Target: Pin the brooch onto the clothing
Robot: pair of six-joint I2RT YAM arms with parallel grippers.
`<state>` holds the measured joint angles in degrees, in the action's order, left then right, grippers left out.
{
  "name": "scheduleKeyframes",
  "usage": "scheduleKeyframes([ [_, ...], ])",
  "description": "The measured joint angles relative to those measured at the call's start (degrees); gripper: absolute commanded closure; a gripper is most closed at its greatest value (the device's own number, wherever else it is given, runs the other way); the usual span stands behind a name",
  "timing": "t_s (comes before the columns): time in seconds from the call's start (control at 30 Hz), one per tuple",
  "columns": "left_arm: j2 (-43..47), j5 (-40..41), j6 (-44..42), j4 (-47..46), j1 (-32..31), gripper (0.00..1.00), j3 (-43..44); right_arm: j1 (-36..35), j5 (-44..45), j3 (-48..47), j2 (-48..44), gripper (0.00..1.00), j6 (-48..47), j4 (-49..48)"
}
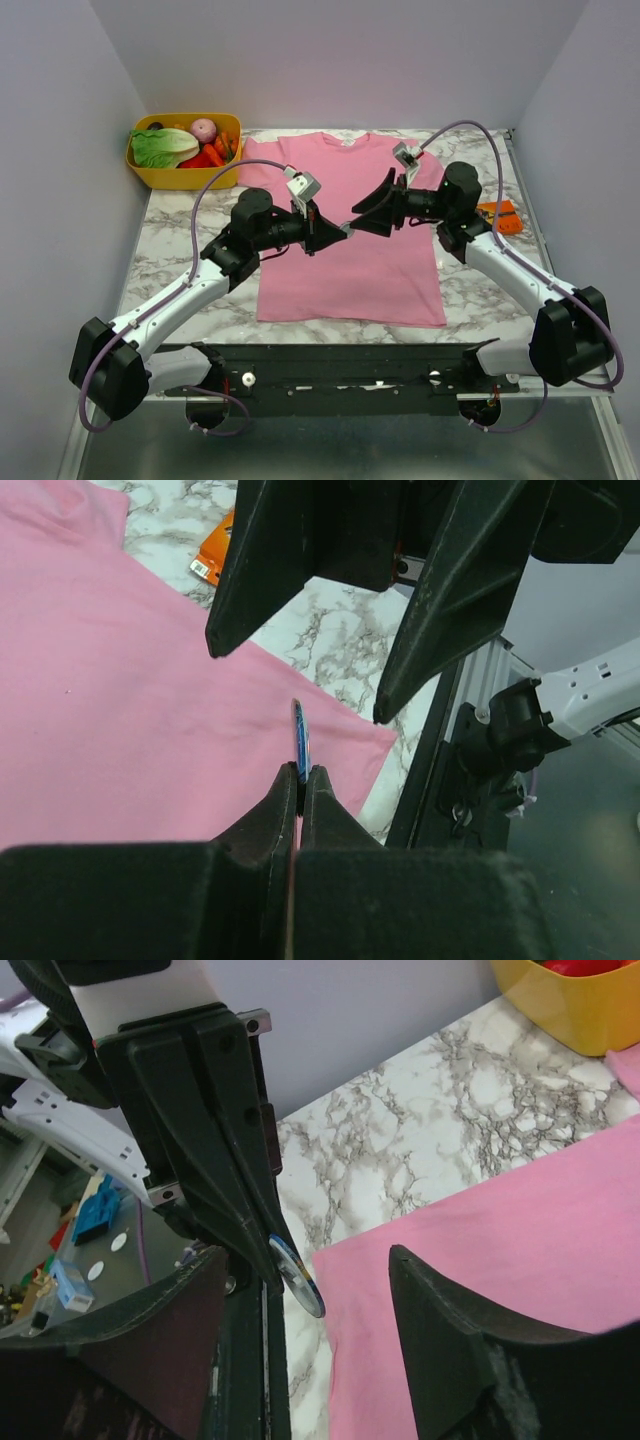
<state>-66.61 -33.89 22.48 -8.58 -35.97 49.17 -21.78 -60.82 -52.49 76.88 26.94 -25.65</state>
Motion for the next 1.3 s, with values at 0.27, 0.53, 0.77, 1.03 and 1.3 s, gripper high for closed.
scheduleKeyframes([
  [0.27, 0.1, -1.6, 1.6, -1.4, 0.0, 1.00, 0.0, -2.2, -1.6, 0.0, 0.5, 0.54, -2.0, 1.4],
  [0.53, 0.0, -3.5, 3.3, -2.0, 0.3, 0.96, 0.1, -2.5, -3.0, -0.1, 1.0, 0.94, -1.7, 1.2],
  [0.77, 0.3, -3.2, 0.9, 0.2, 0.6, 0.49, 0.4, -2.6, -2.8, -0.1, 0.9, 0.99, -1.4, 1.7],
  [1.03, 5.9, -1.2, -2.2, 3.6, 0.3, 0.16, 0.2, -3.0, 10.7, 5.0, -7.2, 1.00, 0.2, 0.9],
  [1.3, 6.8, 0.0, -1.9, 2.0, 0.3, 0.17, -0.3, -3.0, 20.8, 12.7, -15.0, 1.00, 8.8, -9.4],
])
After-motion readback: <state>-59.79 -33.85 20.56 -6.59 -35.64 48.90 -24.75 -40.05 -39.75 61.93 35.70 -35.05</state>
